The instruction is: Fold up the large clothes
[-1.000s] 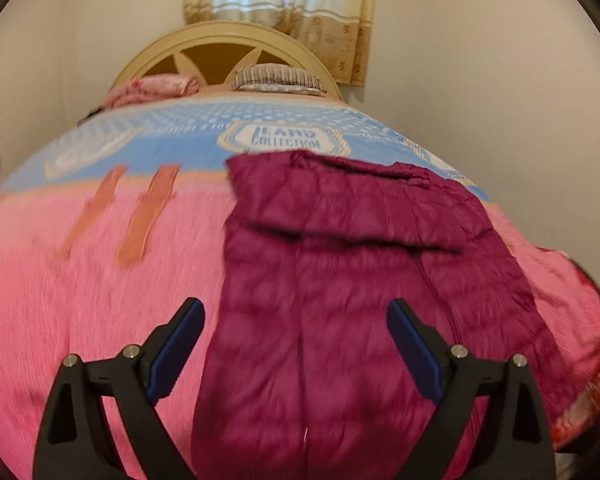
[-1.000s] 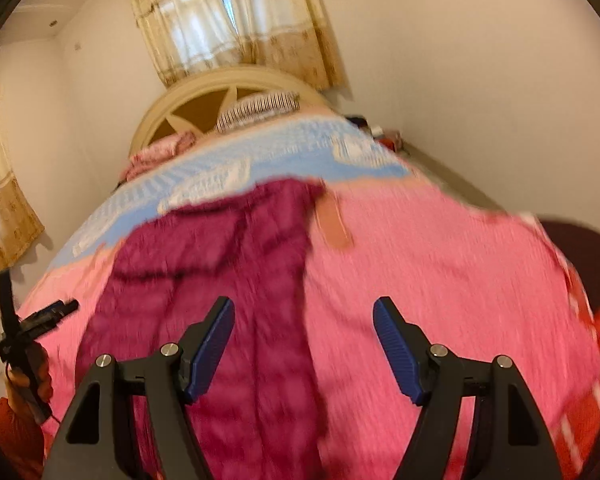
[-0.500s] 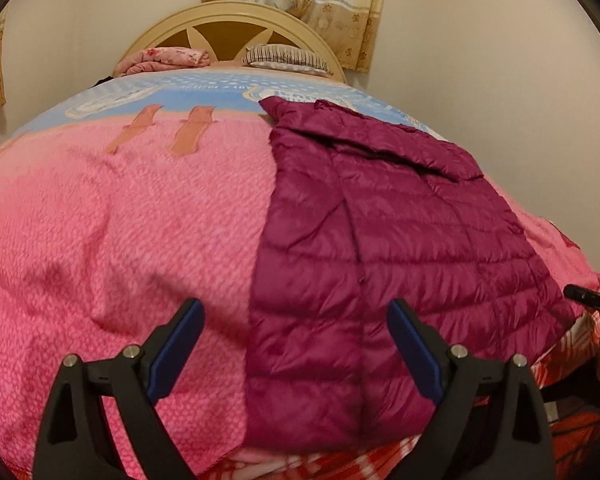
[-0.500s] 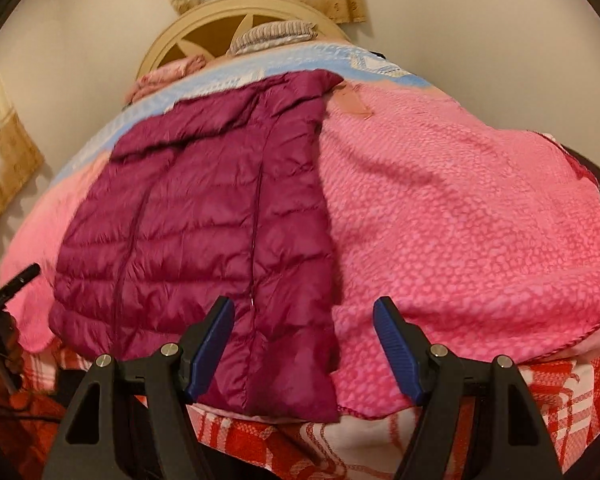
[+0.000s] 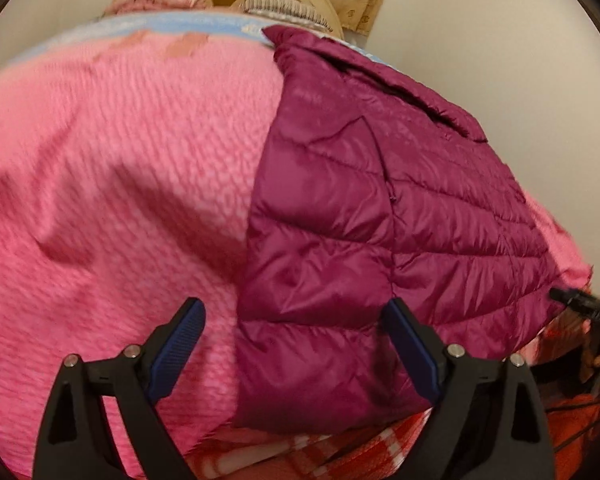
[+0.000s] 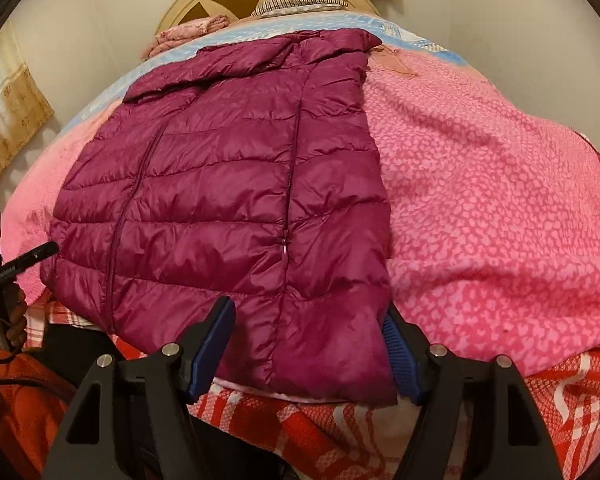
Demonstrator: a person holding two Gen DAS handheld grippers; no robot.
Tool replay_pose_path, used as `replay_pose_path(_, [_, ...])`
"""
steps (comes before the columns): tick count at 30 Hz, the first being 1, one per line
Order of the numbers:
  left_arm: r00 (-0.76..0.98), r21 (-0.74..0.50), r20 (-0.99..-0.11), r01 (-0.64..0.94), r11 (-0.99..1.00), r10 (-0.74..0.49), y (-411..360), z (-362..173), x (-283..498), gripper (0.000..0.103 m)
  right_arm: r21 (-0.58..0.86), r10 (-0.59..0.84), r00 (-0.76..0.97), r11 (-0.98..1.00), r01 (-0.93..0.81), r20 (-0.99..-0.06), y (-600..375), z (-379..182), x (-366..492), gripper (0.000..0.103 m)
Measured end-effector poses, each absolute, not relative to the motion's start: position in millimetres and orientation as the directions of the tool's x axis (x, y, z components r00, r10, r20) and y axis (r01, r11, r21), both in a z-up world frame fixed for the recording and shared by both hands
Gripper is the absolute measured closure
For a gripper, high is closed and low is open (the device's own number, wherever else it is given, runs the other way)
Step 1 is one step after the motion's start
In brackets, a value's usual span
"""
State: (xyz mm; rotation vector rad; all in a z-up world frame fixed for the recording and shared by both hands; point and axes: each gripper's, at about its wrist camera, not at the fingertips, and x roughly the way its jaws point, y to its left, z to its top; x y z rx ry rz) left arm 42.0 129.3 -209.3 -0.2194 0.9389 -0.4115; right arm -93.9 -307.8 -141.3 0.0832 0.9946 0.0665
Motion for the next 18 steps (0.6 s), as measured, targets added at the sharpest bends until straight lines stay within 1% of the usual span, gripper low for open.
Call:
replay_pose_path(1, [0.512, -0.380, -0.728, 0.253, 0.890, -0.457, 128.8, -210.8, 41.7, 0.025, 0.082, 0.081, 0.540, 0.996, -0.022, -0.838, -305.8, -142.0, -92.8, 0.033])
replay_pose_path(2, [0.501, -0.392, -0.726, 0.261, 0.882, -0.471, 126.9, -211.9, 41.3, 0.041, 0.046, 0.051, 0.536, 0.999, -0.023, -0.843, -303.7, -143.1, -91.4, 0.044])
replay_pose_path(3, [0.487, -0.399, -0.727, 0.274, 0.875, -0.484, 124.5, -212.6, 40.5, 0.057, -0.013, 0.000, 0.530, 1.000, -0.020, -0.848, -301.6, -144.3, -90.6, 0.065])
replay_pose_path(4, [0.482, -0.401, -0.726, 0.282, 0.872, -0.490, 123.4, -212.1, 39.7, 0.065, -0.026, -0.009, 0.519, 0.999, -0.026, -0.855, -301.9, -145.7, -89.9, 0.080])
replay_pose_path(5, [0.481, -0.405, -0.721, 0.293, 0.866, -0.500, 122.6, -210.7, 37.7, 0.074, 0.014, 0.028, 0.504, 0.999, -0.032, -0.863, -305.2, -146.7, -89.4, 0.093])
replay_pose_path(6, [0.483, -0.407, -0.714, 0.302, 0.862, -0.506, 122.2, -208.1, 35.4, 0.078, 0.085, 0.087, 0.488, 0.996, -0.026, -0.869, -310.4, -149.0, -89.1, 0.095])
replay_pose_path(7, [0.487, -0.409, -0.708, 0.307, 0.859, -0.511, 121.8, -206.1, 34.5, 0.081, 0.092, 0.090, 0.494, 0.996, -0.021, -0.865, -312.0, -149.2, -89.9, 0.096])
replay_pose_path(8, [0.493, -0.410, -0.699, 0.318, 0.855, -0.519, 121.3, -202.4, 31.9, 0.085, 0.089, 0.088, 0.496, 0.996, -0.023, -0.864, -312.1, -148.6, -90.1, 0.097])
replay_pose_path(10, [0.505, -0.407, -0.684, 0.336, 0.850, -0.527, 119.9, -194.2, 28.6, 0.088, 0.119, 0.116, 0.506, 0.993, -0.026, -0.855, -311.5, -144.9, -92.8, 0.099])
replay_pose_path(11, [0.514, -0.409, -0.672, 0.343, 0.846, -0.533, 119.7, -189.5, 27.4, 0.090, 0.157, 0.149, 0.520, 0.987, -0.029, -0.841, -313.2, -140.6, -94.9, 0.099])
replay_pose_path(13, [0.531, -0.417, -0.648, 0.353, 0.838, -0.546, 121.9, -180.7, 23.4, 0.092, 0.216, 0.201, 0.556, 0.976, -0.039, -0.807, -316.4, -126.2, -100.0, 0.100])
replay_pose_path(18, [0.589, -0.449, -0.547, 0.394, 0.802, -0.595, 129.3, -137.5, 12.2, 0.092, 0.278, 0.261, 0.633, 0.958, -0.076, -0.728, -319.5, -88.9, -112.0, 0.100])
